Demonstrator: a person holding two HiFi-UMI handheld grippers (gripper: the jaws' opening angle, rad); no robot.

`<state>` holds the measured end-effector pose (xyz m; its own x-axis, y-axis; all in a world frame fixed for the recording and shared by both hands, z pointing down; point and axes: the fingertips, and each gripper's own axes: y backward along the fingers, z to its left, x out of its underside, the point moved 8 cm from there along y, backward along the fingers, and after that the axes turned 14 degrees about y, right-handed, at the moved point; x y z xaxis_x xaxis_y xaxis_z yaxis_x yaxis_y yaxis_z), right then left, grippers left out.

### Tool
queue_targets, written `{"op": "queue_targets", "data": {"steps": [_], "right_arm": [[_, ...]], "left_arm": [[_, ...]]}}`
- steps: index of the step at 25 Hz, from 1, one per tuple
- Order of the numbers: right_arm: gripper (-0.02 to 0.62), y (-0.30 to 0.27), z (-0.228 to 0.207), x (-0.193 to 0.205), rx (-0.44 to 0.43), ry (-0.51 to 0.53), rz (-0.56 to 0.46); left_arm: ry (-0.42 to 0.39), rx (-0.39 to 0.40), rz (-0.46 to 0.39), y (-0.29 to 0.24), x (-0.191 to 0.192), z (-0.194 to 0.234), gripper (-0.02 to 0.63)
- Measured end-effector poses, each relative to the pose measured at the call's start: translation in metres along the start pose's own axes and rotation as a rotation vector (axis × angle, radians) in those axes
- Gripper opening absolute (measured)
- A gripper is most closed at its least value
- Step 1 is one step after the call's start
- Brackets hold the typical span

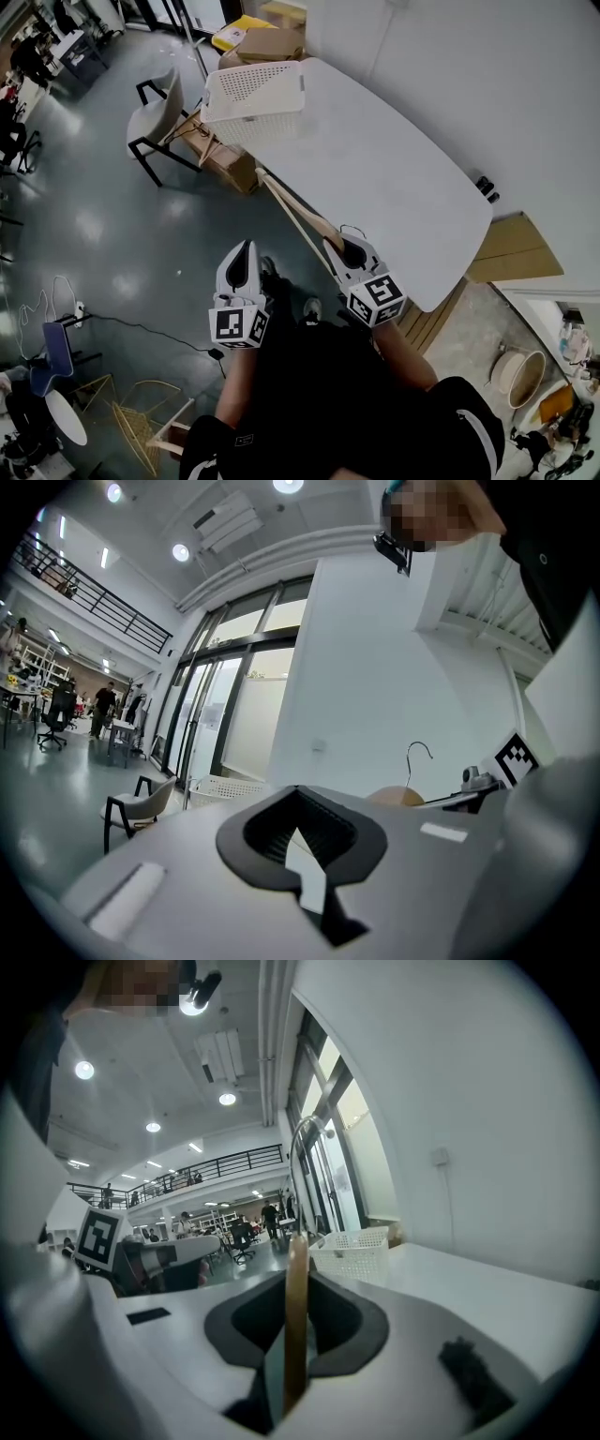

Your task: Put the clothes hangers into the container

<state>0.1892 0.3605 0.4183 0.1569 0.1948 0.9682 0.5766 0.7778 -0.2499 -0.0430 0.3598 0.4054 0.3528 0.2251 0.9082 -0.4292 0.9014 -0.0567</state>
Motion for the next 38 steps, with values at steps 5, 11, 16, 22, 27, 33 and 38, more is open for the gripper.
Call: {"op": "queue_targets", "data": {"steps": [5,11,16,22,27,33,38], "right_arm": [[0.063,-0.026,-0.011,-0.006,0.027,0.010,-0.001],[0.063,-0.072,-0.027,-0.023,0.041,0.017,0.005],[0.063,-0.122,-0.031,-0.032,0.048,0.008,0.017],[0.063,-0.174,-0.030,-0.042,0.068,0.011,0.041],[0.063,-0.212,-0.030,-0.058,0.094,0.027,0.043],[0.063,-0.243,-0.032,-0.076,0.123,0.035,0.044],[0.063,-0.259,-0.034,-0.083,0.141,0.028,0.046]], "left_arm": [[0.032,0.035,-0.017,-0.033,-0.003,0.019,0.003],[0.027,0.045,-0.035,-0.077,-0.031,0.055,0.003],[0.036,0.046,-0.034,-0.105,-0.052,0.098,0.003],[0.059,0.066,-0.029,-0.133,-0.071,0.144,0.003],[0.080,0.085,-0.018,-0.153,-0.084,0.179,0.003],[0.083,0.138,0.004,-0.177,-0.095,0.208,0.003],[0.099,0.156,0.027,-0.188,-0.096,0.221,0.003]]}}
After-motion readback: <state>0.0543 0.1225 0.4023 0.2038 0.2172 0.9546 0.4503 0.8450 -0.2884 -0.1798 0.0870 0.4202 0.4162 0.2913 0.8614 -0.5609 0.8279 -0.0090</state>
